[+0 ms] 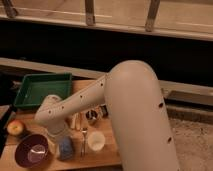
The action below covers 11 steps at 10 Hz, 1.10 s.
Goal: Place sponge in metal cup
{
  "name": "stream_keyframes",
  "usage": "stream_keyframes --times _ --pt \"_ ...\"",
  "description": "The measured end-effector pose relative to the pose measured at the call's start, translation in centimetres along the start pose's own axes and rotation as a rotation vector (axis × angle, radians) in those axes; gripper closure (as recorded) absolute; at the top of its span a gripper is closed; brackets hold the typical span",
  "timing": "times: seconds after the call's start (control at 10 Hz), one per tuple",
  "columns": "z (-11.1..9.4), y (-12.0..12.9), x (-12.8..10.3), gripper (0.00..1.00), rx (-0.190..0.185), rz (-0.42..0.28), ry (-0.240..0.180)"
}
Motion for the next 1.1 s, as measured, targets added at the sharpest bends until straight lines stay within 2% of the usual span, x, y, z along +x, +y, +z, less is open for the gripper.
stream_keyframes --times 0.2,0.6,0.8,1.1 --pt "0.1 -0.3 0.0 0.28 0.007 0.033 0.000" --pt "-0.3 -2.6 0.0 0.28 0.032 0.107 -0.008" --pt "0.7 -3.2 -0.2 0.28 0.017 0.126 0.004" --pt "1.7 -2.5 -0.7 0.28 -0.021 0.120 0.004"
